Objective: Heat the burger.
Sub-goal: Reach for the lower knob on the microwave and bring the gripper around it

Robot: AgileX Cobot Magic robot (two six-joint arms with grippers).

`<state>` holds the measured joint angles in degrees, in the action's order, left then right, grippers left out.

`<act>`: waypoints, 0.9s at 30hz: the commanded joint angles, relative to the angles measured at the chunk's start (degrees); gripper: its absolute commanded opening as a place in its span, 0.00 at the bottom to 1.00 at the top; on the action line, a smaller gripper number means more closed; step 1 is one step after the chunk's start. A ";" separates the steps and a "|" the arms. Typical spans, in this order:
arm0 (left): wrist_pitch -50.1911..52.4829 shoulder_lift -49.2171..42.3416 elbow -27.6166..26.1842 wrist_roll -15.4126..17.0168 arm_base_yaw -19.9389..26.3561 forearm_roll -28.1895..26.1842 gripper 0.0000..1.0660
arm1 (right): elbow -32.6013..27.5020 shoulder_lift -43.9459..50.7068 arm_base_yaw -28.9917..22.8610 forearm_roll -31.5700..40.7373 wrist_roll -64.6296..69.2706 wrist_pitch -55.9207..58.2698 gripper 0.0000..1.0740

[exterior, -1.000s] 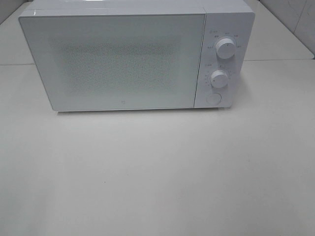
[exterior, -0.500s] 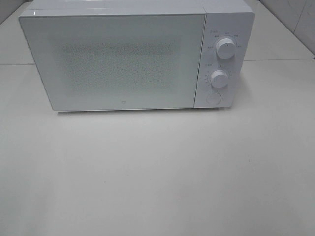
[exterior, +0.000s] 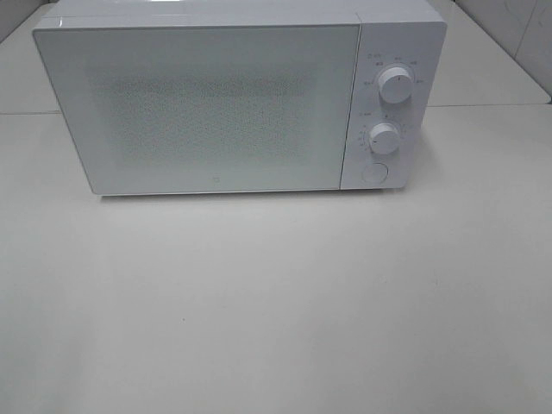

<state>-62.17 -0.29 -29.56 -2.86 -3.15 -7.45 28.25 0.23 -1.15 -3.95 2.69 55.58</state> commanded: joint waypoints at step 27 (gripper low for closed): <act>0.86 -0.86 -0.06 -0.29 0.23 0.00 0.95 | -2.86 -16.16 0.29 -2.86 -0.52 -30.31 0.73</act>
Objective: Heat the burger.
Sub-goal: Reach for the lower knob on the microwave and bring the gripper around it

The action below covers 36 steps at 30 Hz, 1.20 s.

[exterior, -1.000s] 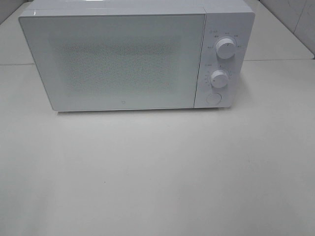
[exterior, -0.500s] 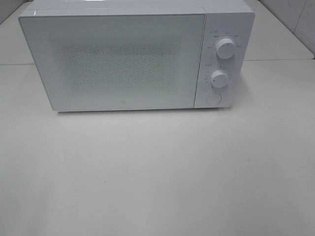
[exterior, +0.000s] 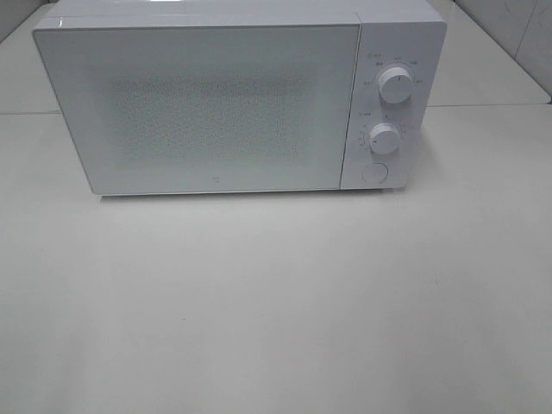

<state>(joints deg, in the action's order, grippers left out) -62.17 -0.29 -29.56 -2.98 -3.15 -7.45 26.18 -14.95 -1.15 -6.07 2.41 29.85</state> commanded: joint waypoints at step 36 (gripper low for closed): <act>0.86 -0.86 -0.06 -0.17 0.23 0.00 0.95 | -4.13 -23.78 0.29 -3.32 -0.57 -42.74 0.71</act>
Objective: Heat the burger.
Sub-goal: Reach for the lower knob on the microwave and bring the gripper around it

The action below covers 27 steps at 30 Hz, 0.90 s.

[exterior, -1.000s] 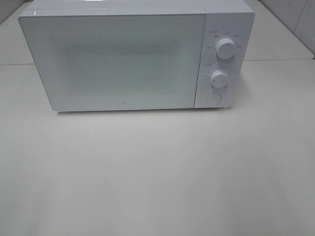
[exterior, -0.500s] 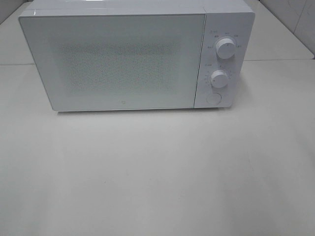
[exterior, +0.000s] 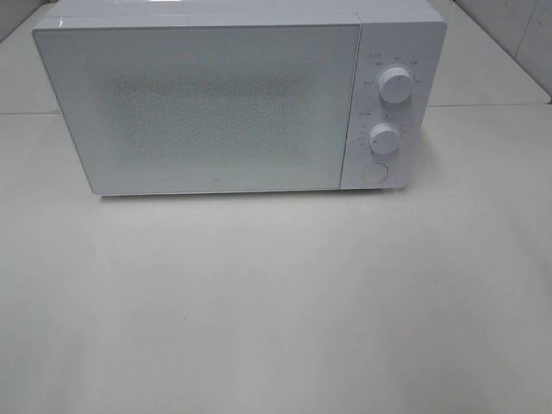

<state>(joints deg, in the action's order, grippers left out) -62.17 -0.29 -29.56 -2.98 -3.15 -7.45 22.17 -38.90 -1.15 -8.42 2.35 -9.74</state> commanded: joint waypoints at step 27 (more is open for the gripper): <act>0.86 -0.86 -0.06 -0.17 0.23 0.00 0.95 | -0.11 -22.69 0.29 3.55 -3.55 -20.45 0.71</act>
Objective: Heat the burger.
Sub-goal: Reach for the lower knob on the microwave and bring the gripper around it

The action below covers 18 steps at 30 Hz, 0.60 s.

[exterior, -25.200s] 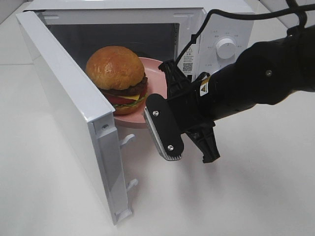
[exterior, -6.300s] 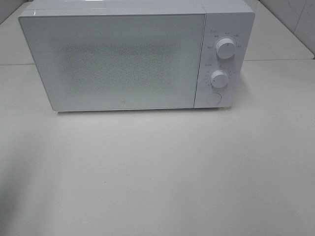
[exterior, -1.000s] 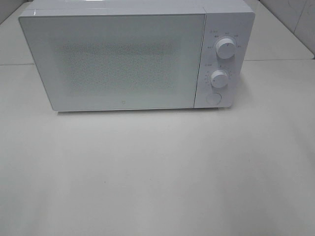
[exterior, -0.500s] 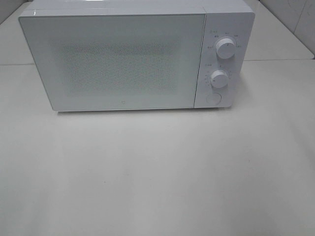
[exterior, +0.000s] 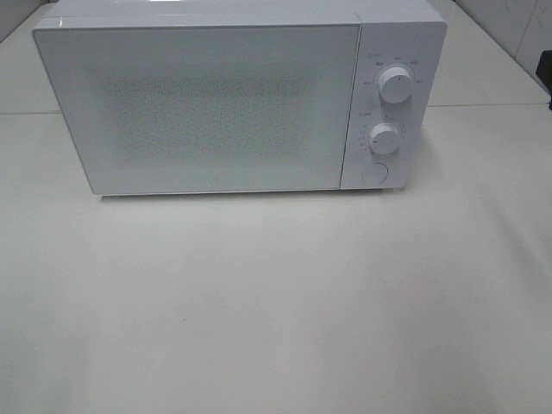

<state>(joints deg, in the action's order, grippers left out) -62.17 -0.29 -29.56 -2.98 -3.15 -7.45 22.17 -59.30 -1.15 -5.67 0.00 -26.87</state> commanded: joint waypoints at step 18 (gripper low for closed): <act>0.86 -0.86 -0.06 -0.17 0.23 0.00 0.95 | -0.11 -20.97 -17.42 26.07 -20.51 -25.90 0.69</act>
<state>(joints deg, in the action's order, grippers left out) -62.17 -0.29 -29.56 -2.98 -3.15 -7.45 22.06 -79.47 -17.02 17.99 -18.51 -49.10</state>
